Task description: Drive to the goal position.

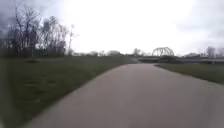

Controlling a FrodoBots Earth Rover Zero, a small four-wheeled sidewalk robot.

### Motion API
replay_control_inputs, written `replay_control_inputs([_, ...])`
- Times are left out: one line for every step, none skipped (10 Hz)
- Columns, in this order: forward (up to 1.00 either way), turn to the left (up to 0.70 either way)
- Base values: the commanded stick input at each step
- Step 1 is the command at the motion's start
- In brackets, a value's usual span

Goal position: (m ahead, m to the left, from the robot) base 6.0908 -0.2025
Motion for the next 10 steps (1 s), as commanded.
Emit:
replay_control_inputs([1.00, -0.39])
replay_control_inputs([1.00, -0.39])
replay_control_inputs([1.00, -0.10])
replay_control_inputs([1.00, -0.03])
replay_control_inputs([1.00, 0.00])
replay_control_inputs([1.00, 0.00])
replay_control_inputs([1.00, 0.00])
replay_control_inputs([1.00, 0.00])
replay_control_inputs([1.00, 0.00])
replay_control_inputs([1.00, 0.00])
